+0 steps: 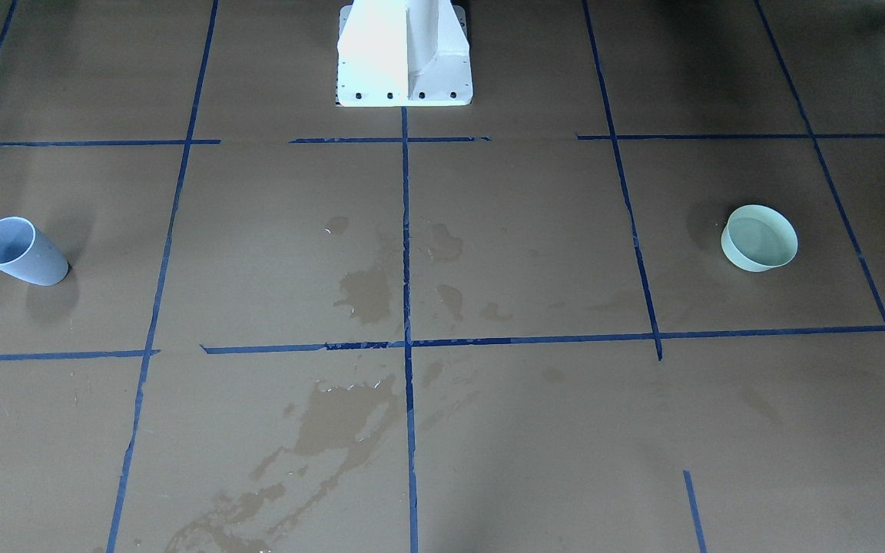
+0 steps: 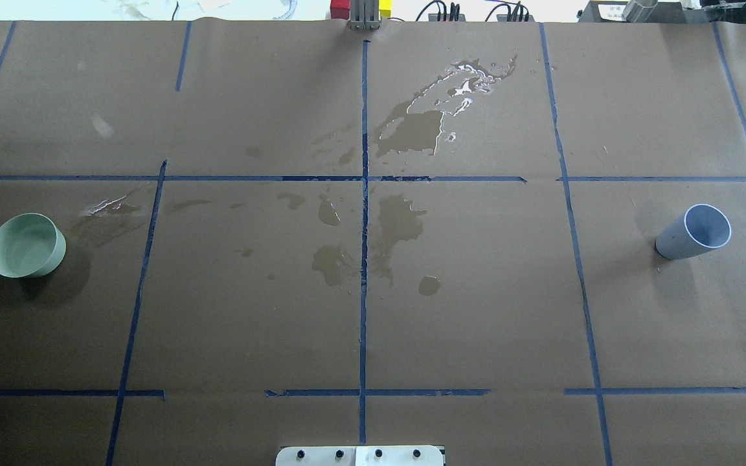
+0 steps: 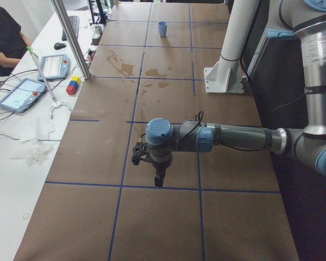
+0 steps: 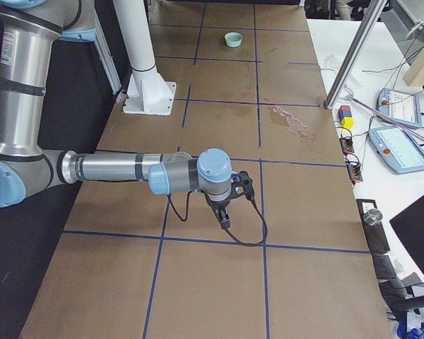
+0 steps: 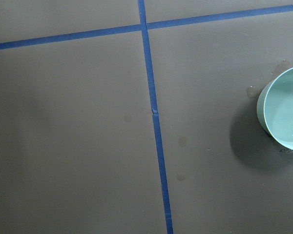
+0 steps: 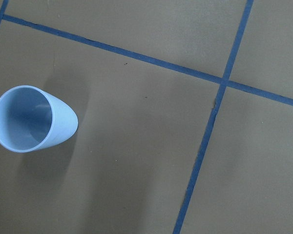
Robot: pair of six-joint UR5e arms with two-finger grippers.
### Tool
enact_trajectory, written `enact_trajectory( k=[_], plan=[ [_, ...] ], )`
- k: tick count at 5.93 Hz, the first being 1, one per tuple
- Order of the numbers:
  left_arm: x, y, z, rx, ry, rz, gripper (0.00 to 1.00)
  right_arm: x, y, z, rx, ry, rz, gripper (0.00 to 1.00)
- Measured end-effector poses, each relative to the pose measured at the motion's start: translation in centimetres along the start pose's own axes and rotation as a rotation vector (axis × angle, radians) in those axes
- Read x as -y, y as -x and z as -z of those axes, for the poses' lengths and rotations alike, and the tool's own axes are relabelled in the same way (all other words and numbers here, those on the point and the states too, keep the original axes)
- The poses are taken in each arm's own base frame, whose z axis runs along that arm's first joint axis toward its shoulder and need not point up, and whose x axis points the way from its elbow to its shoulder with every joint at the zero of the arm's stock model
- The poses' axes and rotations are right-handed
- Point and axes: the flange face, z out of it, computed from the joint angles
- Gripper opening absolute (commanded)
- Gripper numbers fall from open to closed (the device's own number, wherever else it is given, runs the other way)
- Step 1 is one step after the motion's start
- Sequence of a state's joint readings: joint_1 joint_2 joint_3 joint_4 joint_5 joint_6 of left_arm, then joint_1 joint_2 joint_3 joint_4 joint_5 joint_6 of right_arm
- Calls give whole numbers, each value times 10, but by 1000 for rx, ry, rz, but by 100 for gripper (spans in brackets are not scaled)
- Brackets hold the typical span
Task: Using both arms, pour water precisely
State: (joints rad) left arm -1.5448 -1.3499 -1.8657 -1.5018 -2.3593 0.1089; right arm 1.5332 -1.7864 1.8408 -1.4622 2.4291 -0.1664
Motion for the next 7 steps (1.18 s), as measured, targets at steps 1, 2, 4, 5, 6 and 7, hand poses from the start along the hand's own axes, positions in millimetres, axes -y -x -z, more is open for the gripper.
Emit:
enact_trajectory(
  k=[1, 2, 4, 5, 6, 7],
  plan=[
    [1, -2, 2, 1, -3, -4, 100, 0, 0, 0, 10, -1, -1, 100],
    [1, -3, 3, 5, -5, -6, 100, -2, 1, -1, 24, -3, -1, 100],
    [1, -4, 3, 2, -7, -4, 100, -4, 0, -3, 28, -3, 0, 100],
    [1, -4, 3, 1, -9, -7, 100, -3, -2, -4, 28, -2, 0, 100],
    [2, -6, 5, 1, -16, -17, 100, -4, -4, -6, 30, 2, -6, 100],
    [1, -8, 6, 0, -19, -24, 100, -4, -5, -7, 31, 4, -11, 100]
  ],
)
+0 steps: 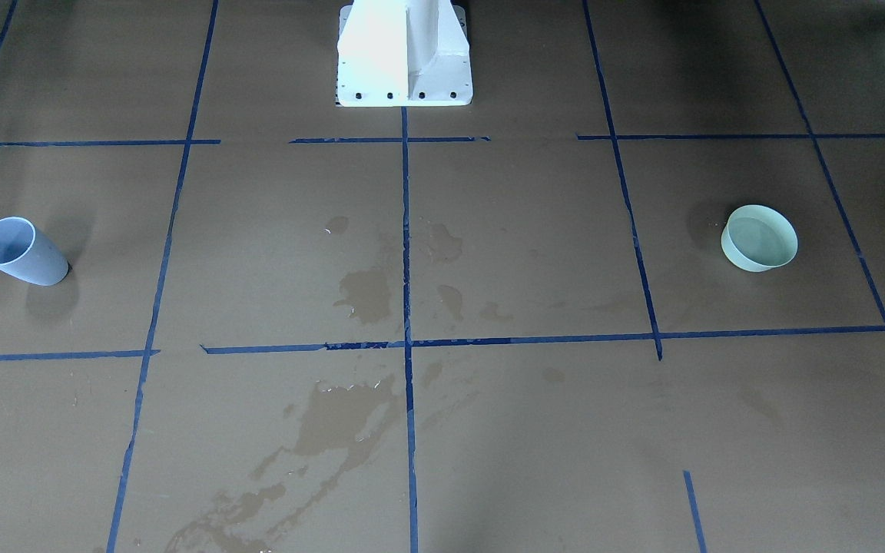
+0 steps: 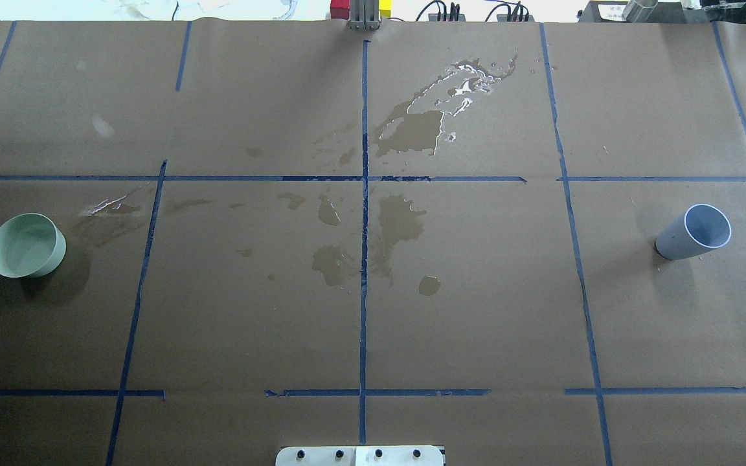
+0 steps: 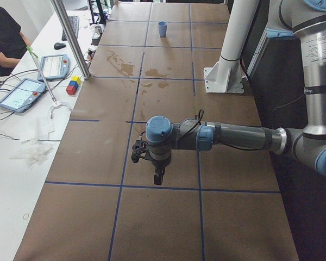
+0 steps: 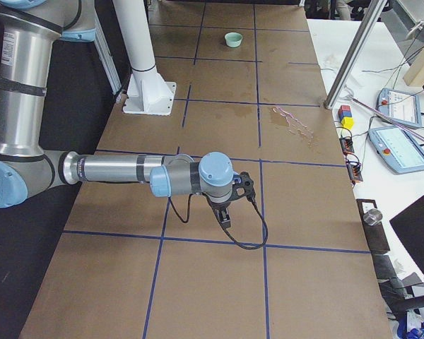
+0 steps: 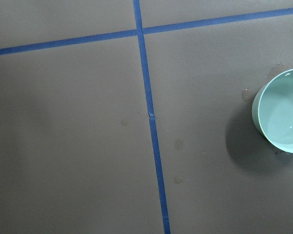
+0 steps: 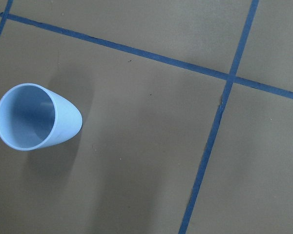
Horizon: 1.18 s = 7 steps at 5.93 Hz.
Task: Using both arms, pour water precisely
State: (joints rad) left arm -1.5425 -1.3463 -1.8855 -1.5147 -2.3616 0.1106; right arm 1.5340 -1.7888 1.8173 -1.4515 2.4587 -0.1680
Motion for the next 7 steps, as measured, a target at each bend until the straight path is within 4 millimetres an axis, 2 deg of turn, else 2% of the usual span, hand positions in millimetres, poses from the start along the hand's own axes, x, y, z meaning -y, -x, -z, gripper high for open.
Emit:
enact_trajectory(
  k=[2, 3, 5, 6, 7],
  plan=[
    [2, -7, 0, -30, -11, -4, 100, 0, 1, 1, 2, -2, 5, 100],
    [10, -23, -8, -53, 2, 18, 100, -2, 2, 1, 6, -4, 9, 100],
    [29, -81, -54, -73, 53, 71, 100, -2, 8, 0, 49, -22, 29, 100],
    [39, -102, -82, -74, 72, 96, 100, -9, 10, -1, 71, -32, 36, 100],
    [55, -112, -109, -70, 78, 123, 100, -15, 10, -3, 78, -35, 40, 100]
  ],
)
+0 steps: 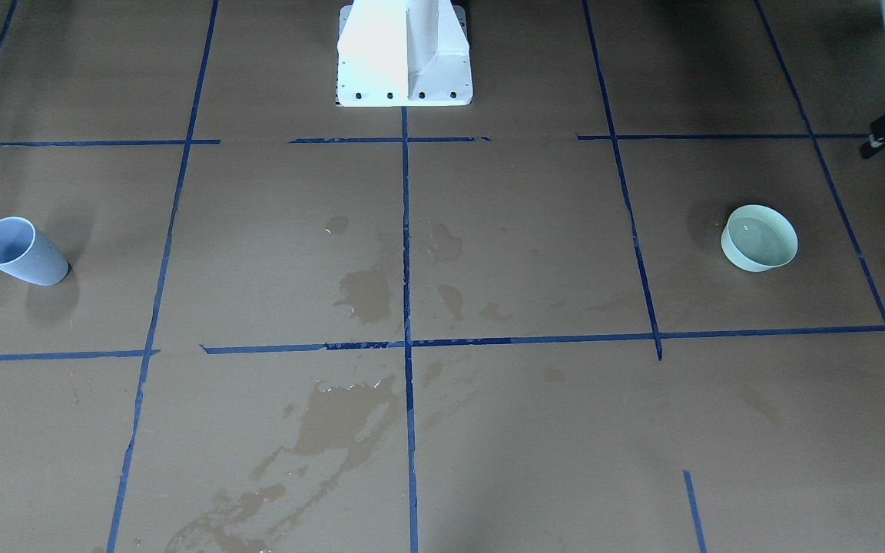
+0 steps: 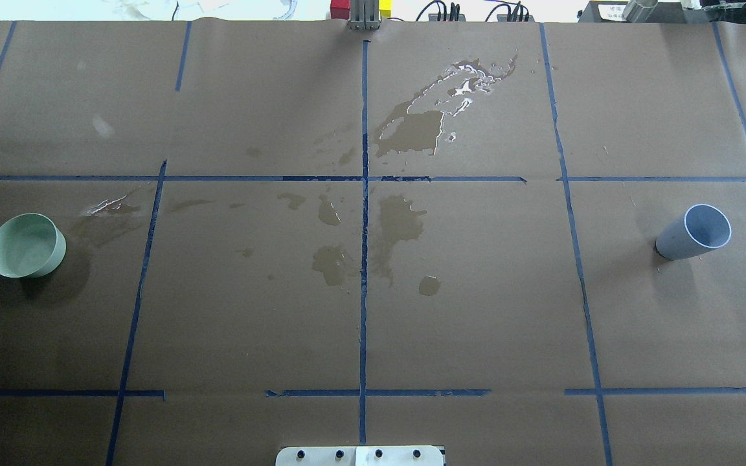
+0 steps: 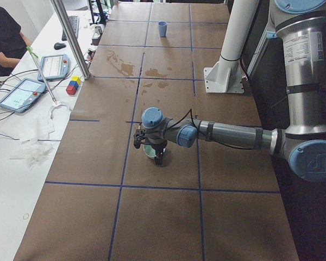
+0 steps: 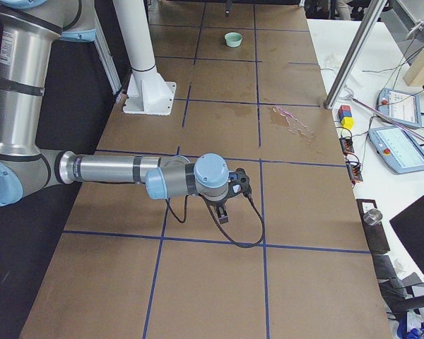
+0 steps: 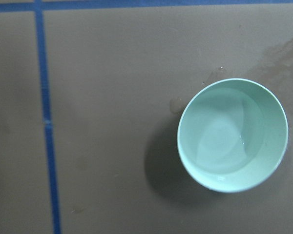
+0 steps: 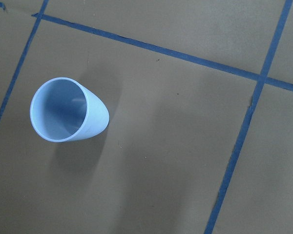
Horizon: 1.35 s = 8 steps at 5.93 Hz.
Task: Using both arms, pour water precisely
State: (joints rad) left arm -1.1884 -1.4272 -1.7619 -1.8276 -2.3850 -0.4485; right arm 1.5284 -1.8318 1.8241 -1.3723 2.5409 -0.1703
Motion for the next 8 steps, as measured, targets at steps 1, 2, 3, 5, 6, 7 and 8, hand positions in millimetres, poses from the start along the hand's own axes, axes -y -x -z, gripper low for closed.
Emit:
enact_trajectory(
  k=[1, 2, 3, 5, 6, 7, 8],
  plan=[
    [18, 1, -23, -1, -2, 24, 100, -2, 0, -1, 1, -4, 7, 100],
    [29, 3, -43, -3, 5, 48, 100, -3, 0, -1, 1, -4, 7, 100],
    [34, -4, -59, -3, 23, 69, 92, -3, 0, -2, 1, -3, 7, 100],
    [36, -10, -78, 3, 53, 78, 19, -4, 0, -2, 3, -3, 6, 100],
    [36, -10, -80, 4, 56, 79, 4, -4, 0, -2, 4, -3, 6, 100],
    [36, -10, -81, 2, 55, 76, 0, -4, 0, -2, 5, -4, 6, 100],
    [37, -13, -79, -6, 46, 65, 0, -4, 0, -2, 6, -4, 6, 100]
  ],
)
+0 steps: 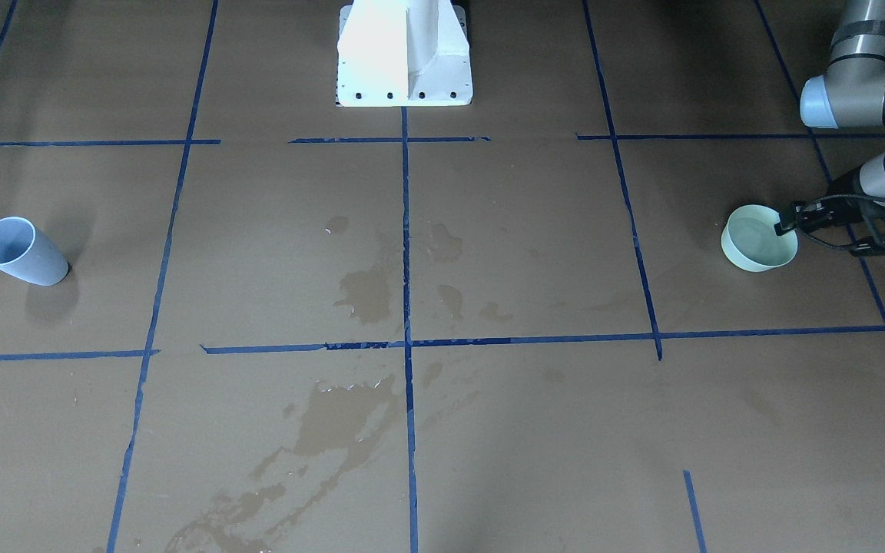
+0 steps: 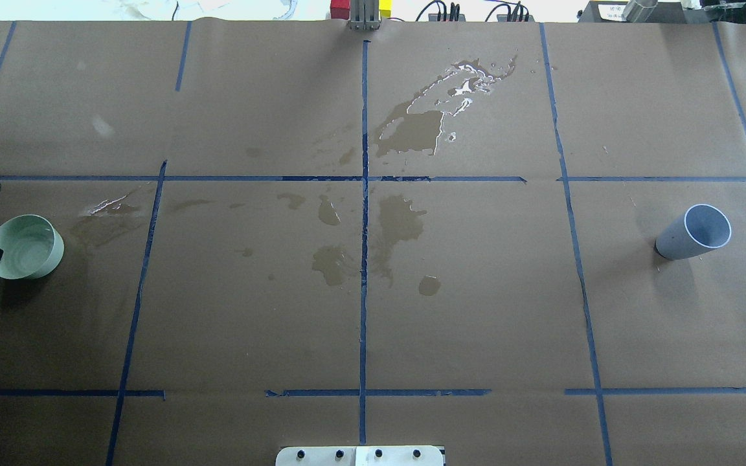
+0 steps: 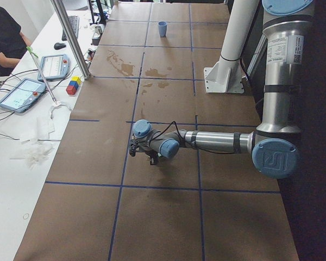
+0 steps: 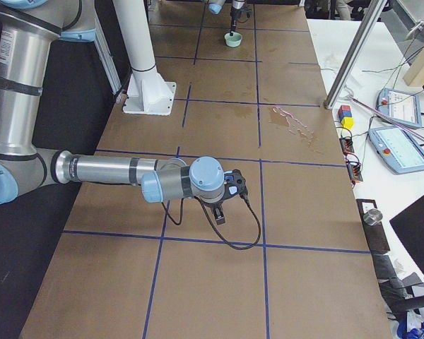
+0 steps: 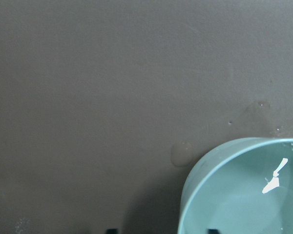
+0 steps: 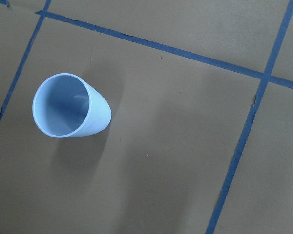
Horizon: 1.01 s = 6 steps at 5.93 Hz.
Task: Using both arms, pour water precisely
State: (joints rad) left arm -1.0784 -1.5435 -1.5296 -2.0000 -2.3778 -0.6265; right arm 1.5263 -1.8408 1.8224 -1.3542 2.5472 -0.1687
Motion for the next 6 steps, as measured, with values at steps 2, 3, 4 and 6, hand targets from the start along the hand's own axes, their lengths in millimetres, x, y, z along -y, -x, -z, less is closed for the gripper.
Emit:
enact_trajectory(
  k=[2, 3, 4, 6],
  plan=[
    [21, -44, 21, -46, -52, -4, 0, 0, 1, 0, 2, -1, 3, 100],
    [31, -93, 34, -80, -75, -27, 0, 1, 1, 1, 3, -2, 5, 100],
    [33, -148, 43, -118, -83, -52, 0, 2, 2, 1, 4, -4, 8, 100],
    [23, -276, 36, -193, -48, -73, 0, 3, 3, 2, 3, -6, 11, 100]
  ],
)
